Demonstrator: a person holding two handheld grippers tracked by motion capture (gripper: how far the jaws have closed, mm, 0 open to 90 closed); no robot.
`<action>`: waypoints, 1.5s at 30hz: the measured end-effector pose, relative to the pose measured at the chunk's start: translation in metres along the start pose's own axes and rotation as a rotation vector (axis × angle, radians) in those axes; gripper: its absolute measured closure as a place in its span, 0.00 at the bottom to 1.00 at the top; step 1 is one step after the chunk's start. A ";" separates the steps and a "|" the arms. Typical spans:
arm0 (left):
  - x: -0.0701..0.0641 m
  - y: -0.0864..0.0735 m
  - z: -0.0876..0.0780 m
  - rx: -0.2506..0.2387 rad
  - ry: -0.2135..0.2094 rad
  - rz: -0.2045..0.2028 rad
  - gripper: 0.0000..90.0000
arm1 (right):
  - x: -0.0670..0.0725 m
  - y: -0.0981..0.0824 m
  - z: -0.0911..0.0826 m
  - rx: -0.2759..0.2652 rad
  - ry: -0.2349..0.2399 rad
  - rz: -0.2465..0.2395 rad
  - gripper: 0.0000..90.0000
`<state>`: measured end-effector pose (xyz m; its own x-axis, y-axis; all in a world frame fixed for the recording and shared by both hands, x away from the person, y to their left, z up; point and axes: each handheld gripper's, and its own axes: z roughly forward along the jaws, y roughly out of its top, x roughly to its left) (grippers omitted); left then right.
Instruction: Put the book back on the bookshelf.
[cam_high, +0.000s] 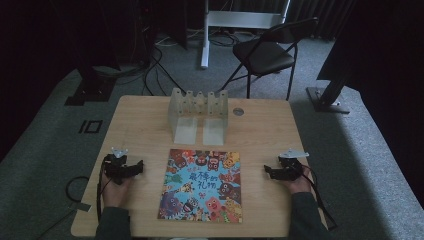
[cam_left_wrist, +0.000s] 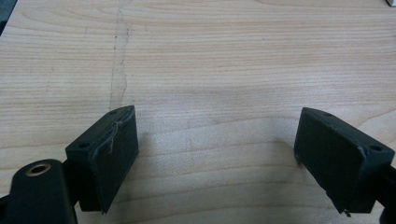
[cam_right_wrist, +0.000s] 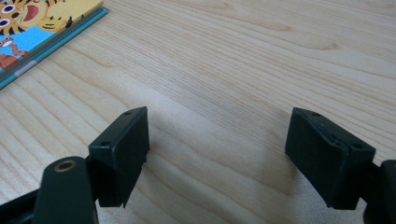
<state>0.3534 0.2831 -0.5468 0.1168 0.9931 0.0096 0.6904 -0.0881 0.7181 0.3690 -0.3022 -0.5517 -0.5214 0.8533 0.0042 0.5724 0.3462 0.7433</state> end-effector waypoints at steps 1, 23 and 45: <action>0.000 0.000 0.000 0.000 0.000 0.000 0.16 | 0.000 0.000 0.000 0.000 -0.001 0.001 0.24; -0.001 -0.001 0.000 0.008 -0.060 0.065 0.14 | 0.007 0.001 -0.003 0.019 0.000 -0.011 0.29; -0.003 0.000 0.001 0.012 -0.067 0.069 0.09 | 0.055 0.042 -0.021 -0.046 0.048 -0.151 0.31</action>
<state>0.3537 0.2806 -0.5472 0.2112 0.9774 0.0118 0.6878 -0.1572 0.7086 0.3513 -0.2489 -0.5063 -0.6299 0.7726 -0.0789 0.4561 0.4503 0.7676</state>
